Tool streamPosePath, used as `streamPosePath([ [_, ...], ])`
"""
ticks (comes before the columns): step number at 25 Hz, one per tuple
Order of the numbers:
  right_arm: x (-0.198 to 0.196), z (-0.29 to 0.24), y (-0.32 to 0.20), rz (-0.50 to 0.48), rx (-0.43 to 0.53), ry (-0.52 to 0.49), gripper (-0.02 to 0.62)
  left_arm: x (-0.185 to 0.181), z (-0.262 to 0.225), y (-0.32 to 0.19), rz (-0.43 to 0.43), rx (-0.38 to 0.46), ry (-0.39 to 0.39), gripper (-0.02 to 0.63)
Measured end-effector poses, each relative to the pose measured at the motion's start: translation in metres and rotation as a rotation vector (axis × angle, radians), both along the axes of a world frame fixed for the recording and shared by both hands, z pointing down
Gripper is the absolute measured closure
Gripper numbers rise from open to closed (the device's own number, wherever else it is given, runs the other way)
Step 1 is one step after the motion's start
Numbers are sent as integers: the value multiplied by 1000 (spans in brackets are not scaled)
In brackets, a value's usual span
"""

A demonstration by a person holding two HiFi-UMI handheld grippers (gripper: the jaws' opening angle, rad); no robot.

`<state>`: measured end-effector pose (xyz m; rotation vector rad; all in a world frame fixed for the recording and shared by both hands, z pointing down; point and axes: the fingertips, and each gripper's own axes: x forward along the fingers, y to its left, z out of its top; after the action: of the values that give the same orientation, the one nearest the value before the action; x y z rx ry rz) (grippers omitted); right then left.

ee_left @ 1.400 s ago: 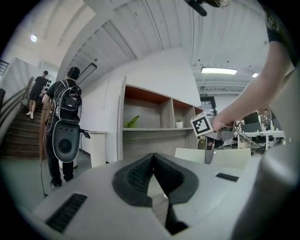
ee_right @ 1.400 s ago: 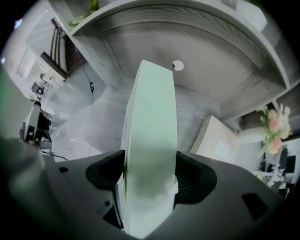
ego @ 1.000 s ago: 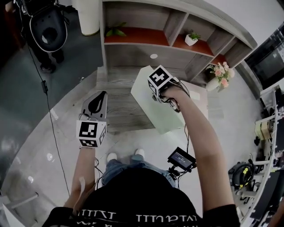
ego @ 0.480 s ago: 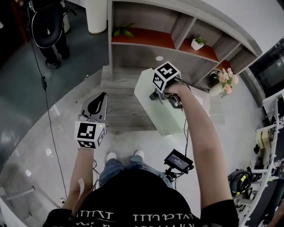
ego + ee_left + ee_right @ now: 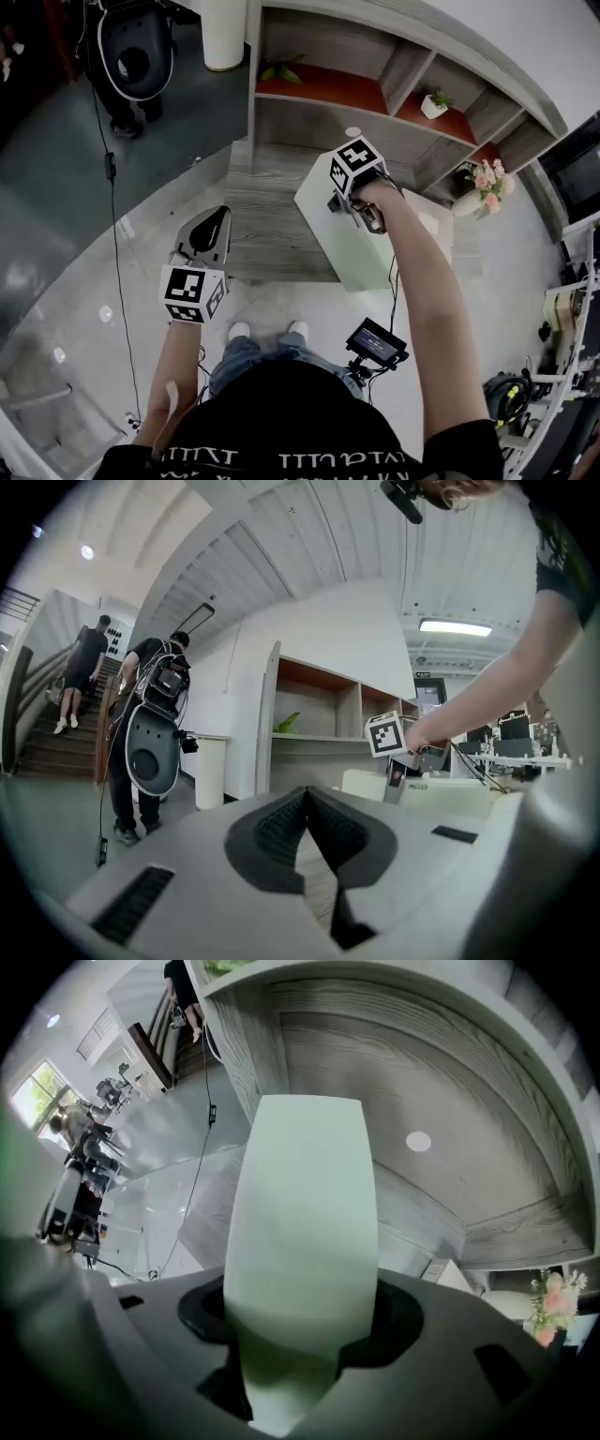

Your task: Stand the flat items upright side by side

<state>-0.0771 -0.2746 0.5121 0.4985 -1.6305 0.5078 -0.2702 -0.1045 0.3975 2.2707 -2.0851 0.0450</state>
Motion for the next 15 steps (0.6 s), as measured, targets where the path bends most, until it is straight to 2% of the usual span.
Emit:
streamPosePath([
  [5,-23,-36,-12,82,140,-170,321,3,-8,-4,25,27,-6,594],
  [15,-48,-105,-27,168,529,-545,319,7,-10,-2,52,41,-20,594],
])
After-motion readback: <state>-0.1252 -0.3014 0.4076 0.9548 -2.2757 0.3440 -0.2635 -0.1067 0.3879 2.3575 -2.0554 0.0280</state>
